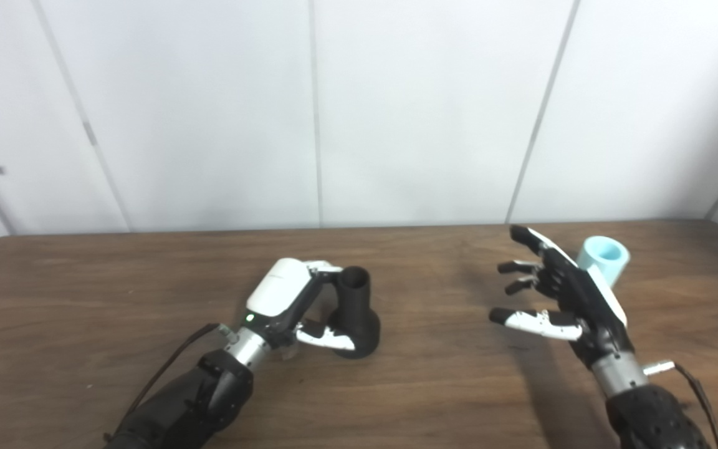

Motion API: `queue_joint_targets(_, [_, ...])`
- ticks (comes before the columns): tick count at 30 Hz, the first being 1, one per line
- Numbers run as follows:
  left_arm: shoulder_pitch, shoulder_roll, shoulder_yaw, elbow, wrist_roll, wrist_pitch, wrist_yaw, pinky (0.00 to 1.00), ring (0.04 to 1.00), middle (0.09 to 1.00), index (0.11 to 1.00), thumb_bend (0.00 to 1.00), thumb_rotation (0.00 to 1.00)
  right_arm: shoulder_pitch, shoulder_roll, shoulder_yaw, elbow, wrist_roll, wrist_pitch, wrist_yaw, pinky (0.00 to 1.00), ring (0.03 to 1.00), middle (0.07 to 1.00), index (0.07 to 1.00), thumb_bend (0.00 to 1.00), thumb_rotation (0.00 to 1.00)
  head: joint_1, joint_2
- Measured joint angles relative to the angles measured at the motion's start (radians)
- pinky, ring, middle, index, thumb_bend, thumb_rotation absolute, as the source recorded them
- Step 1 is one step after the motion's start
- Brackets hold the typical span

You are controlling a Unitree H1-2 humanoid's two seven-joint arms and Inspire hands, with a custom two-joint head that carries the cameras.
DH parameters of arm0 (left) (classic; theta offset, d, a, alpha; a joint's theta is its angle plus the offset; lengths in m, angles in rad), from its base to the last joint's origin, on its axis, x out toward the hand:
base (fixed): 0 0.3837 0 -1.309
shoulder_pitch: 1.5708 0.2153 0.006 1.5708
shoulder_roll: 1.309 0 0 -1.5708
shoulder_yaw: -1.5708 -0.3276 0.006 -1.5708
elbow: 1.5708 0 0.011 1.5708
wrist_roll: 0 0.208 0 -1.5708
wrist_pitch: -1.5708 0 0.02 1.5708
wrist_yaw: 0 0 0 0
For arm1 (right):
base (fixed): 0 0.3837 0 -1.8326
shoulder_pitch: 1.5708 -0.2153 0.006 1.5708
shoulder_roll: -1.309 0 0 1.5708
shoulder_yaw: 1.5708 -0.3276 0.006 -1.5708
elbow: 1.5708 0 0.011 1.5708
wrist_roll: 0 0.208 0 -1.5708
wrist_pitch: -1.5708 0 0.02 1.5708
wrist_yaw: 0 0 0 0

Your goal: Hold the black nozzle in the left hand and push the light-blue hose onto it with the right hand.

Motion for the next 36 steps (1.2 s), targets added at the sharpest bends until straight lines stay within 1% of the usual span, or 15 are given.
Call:
queue_joint_targets(3, [0.002,0.0,0.007,0.0,-0.008,-0.004,-0.015,0.53,0.613,0.491,0.48,0.53,0.0,-0.01,-0.012,-0.003,-0.054,-0.016,0.048,0.0,0.56,0.704,0.894,0.865,0.79,0.14,-0.029,-0.008])
queue_joint_targets(4, [0.002,0.0,0.01,0.0,-0.01,-0.006,-0.019,0.53,0.611,0.491,0.48,0.53,0.0,-0.015,-0.019,-0.005,-0.068,-0.021,0.058,0.0,0.56,0.703,0.892,0.867,0.79,0.14,-0.055,-0.018])
queue_joint_targets(5, [0.003,0.0,0.012,0.0,-0.011,-0.008,-0.021,0.53,0.61,0.491,0.48,0.53,0.0,-0.021,-0.026,-0.007,-0.076,-0.026,0.062,0.0,0.56,0.703,0.891,0.868,0.79,0.14,-0.058,-0.02])
queue_joint_targets(8, [0.004,0.0,0.017,0.0,-0.016,-0.013,-0.029,0.55,0.617,0.544,0.468,0.52,0.0,-0.034,-0.034,-0.024,-0.098,-0.047,0.078,-0.002,0.52,0.696,0.881,0.859,0.81,0.16,-0.092,-0.031])
queue_joint_targets(10, [0.004,0.0,0.017,0.0,-0.027,-0.015,-0.034,0.55,0.618,0.545,0.466,0.52,0.0,-0.037,-0.034,-0.027,-0.112,-0.073,0.094,-0.008,0.55,0.715,0.894,0.865,0.82,0.2,-0.132,-0.046])
queue_joint_targets(12, [0.004,0.001,0.016,0.0,-0.035,-0.015,-0.037,0.56,0.623,0.545,0.466,0.52,0.0,-0.041,-0.034,-0.029,-0.118,-0.115,0.099,-0.019,0.58,0.721,0.886,0.863,0.81,0.19,-0.136,-0.048])
queue_joint_targets(14, [0.003,0.003,0.01,0.0,-0.034,-0.016,-0.033,0.56,0.624,0.529,0.469,0.52,0.0,-0.048,-0.035,-0.041,-0.131,-0.154,0.103,-0.029,0.62,0.753,0.879,0.863,0.8,0.15,-0.173,-0.061])
queue_joint_targets(16, [0.001,0.007,-0.002,0.001,-0.033,-0.019,-0.026,0.56,0.621,0.523,0.469,0.52,0.0,-0.064,-0.043,-0.066,-0.137,-0.171,0.107,-0.042,0.63,0.756,0.873,0.859,0.81,0.17,-0.205,-0.074])
queue_joint_targets(18, [-0.003,0.008,-0.013,0.007,-0.028,-0.021,-0.012,0.54,0.614,0.514,0.472,0.52,0.0,-0.083,-0.066,-0.109,-0.129,-0.182,0.101,-0.064,0.65,0.773,0.87,0.854,0.84,0.22,-0.23,-0.083])
queue_joint_targets(22, [-0.019,0.008,-0.047,0.034,0.012,-0.025,0.039,0.52,0.61,0.484,0.484,0.53,0.0,-0.112,-0.124,-0.202,-0.048,-0.185,0.059,-0.124,0.68,0.81,0.877,0.859,0.85,0.24,-0.271,-0.095])
queue_joint_targets(25, [-0.029,0.011,-0.068,0.051,0.051,-0.026,0.082,0.49,0.597,0.459,0.495,0.53,0.0,-0.111,-0.137,-0.238,-0.029,-0.198,0.063,-0.162,0.72,0.838,0.882,0.871,0.83,0.2,-0.284,-0.098])
queue_joint_targets(28, [-0.042,0.012,-0.098,0.076,0.096,-0.026,0.134,0.47,0.586,0.449,0.499,0.52,0.0,-0.111,-0.138,-0.243,-0.037,-0.21,0.094,-0.167,0.7,0.829,0.886,0.871,0.83,0.17,-0.294,-0.101])
queue_joint_targets(32, [-0.063,0.002,-0.119,0.109,0.137,-0.026,0.175,0.45,0.578,0.435,0.506,0.52,0.0,-0.111,-0.163,-0.254,-0.038,-0.202,0.151,-0.157,0.69,0.841,0.899,0.876,0.82,0.15,-0.308,-0.109])
queue_joint_targets(35, [-0.066,0.002,-0.124,0.115,0.139,-0.026,0.178,0.47,0.585,0.437,0.506,0.52,0.0,-0.113,-0.166,-0.281,-0.033,-0.155,0.197,-0.15,0.75,0.823,0.891,0.873,0.85,0.21,-0.324,-0.118])
queue_joint_targets(36, [-0.067,0.003,-0.126,0.115,0.139,-0.026,0.178,0.47,0.588,0.448,0.501,0.52,0.0,-0.113,-0.166,-0.288,-0.026,-0.136,0.211,-0.146,0.74,0.816,0.891,0.877,0.89,0.22,-0.328,-0.123])
